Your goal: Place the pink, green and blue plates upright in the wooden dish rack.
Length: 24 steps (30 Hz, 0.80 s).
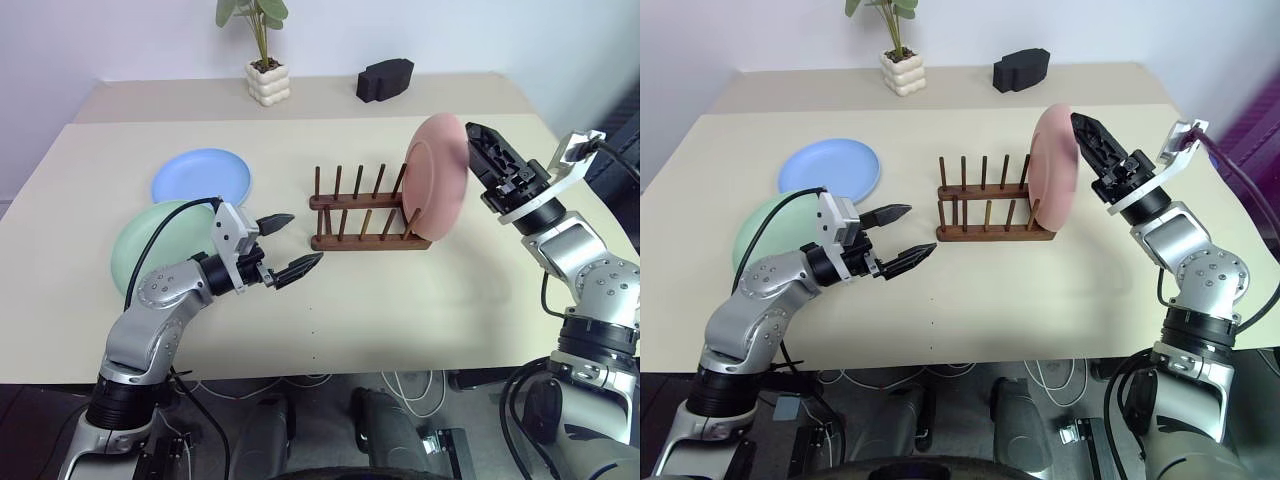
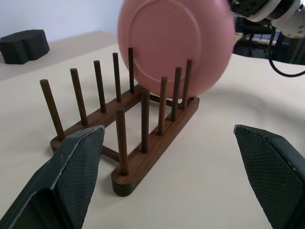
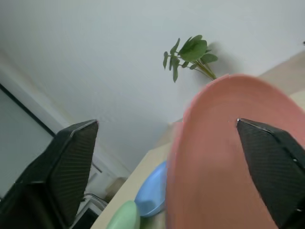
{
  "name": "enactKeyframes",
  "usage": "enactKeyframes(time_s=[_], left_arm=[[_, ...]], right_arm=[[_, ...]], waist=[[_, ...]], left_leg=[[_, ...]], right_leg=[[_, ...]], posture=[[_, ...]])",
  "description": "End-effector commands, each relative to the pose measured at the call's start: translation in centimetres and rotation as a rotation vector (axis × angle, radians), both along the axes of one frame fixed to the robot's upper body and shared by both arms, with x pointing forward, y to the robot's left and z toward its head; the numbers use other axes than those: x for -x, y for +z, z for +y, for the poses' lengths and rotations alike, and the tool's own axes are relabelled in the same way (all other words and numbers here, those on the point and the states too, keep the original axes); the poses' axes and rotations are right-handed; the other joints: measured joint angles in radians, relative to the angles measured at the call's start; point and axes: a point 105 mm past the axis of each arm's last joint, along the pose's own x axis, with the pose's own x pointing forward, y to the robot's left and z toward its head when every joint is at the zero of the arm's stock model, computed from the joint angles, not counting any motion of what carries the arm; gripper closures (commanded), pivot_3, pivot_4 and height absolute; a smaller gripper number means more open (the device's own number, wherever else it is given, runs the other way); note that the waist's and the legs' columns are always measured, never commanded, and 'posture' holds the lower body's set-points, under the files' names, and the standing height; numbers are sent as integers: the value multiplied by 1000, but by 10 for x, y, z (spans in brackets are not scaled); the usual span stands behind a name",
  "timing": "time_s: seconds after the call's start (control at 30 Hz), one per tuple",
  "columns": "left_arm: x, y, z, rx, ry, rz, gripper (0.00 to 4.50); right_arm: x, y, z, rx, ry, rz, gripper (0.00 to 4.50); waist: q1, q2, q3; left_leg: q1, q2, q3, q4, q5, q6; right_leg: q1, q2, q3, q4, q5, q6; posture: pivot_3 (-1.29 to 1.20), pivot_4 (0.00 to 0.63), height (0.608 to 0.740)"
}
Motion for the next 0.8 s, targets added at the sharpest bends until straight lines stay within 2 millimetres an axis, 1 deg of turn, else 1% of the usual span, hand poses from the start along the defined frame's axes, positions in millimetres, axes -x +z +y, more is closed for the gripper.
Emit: enactKeyframes(time_s=[0.03,0.1,0.17,0.27,0.3,0.33,0.37,0.4,0.47,0.57,0.63,0.67,0.73,0.8], left_arm=[[0,9,1,8,10,-55,0],[-2,9,2,4,29,-66,0],[-6,8,4,-2,62,-74,0],[-11,9,7,-6,94,-82,0],[-19,9,15,-26,163,-92,0],[-28,10,25,-37,237,-97,0],[-33,11,32,-43,287,-100,0],[-39,17,44,-33,362,-121,0],[-47,30,63,0,481,-156,0],[-63,42,98,-9,710,-184,0],[-67,45,119,-43,839,-181,0],[-67,47,125,-55,879,-180,0],[-65,50,142,-53,962,-146,0],[-59,51,159,-79,1026,-106,0]], right_arm=[[-3,29,-28,22,-162,-109,78],[-5,38,-40,82,-239,-144,78],[-5,51,-50,175,-324,-199,78],[0,67,-55,254,-364,-265,78],[7,79,-47,331,-350,-330,78],[17,91,-33,431,-311,-405,78],[23,97,-23,500,-280,-454,78],[31,97,-7,617,-224,-504,78],[39,85,18,795,-123,-551,78],[45,64,43,936,0,-577,78],[50,51,59,989,73,-595,78],[51,47,63,1004,95,-601,78],[54,37,77,1025,151,-614,78],[57,25,93,1016,216,-618,78]], waist=[[0,0,0],[1,0,0],[2,0,0],[1,0,0],[0,0,0],[0,1,0],[-1,2,1],[-3,3,1],[-5,2,1],[-1,-1,1],[1,-1,1],[1,-1,1],[1,-1,1],[1,-2,1]], left_leg=[[0,0,0,0,0,0],[0,0,0,0,0,0],[0,0,0,0,0,0],[-1,-1,0,0,0,0],[-1,-1,0,-1,0,0],[-1,-1,0,-1,0,0],[-1,-1,0,-1,0,0],[-1,-1,0,-1,0,0],[-1,0,1,-2,0,1],[-1,0,-1,-2,-1,2],[-1,0,-1,-1,-1,1],[-1,0,0,-1,-1,1],[-3,0,0,0,-1,1],[-4,0,-1,-1,-1,1]], right_leg=[[0,0,0,0,0,0],[0,0,0,0,0,0],[0,0,0,-1,0,0],[0,0,0,-2,0,0],[0,0,0,-2,0,0],[0,0,0,-2,0,0],[0,0,0,-2,0,0],[-1,0,0,-2,0,1],[-2,1,0,-2,0,1],[-2,2,-2,-2,-1,2],[-1,1,-2,-2,-1,3],[-1,0,-2,-2,-1,3],[-1,-1,-1,-4,0,2],[-1,-1,-2,-6,3,4]], posture=[[0,150,735],[0,150,735],[0,150,735],[0,150,735],[0,150,735],[0,150,735],[0,150,735],[0,150,735],[0,150,735],[0,150,735],[0,150,735],[0,150,735],[0,150,735],[0,150,735]])
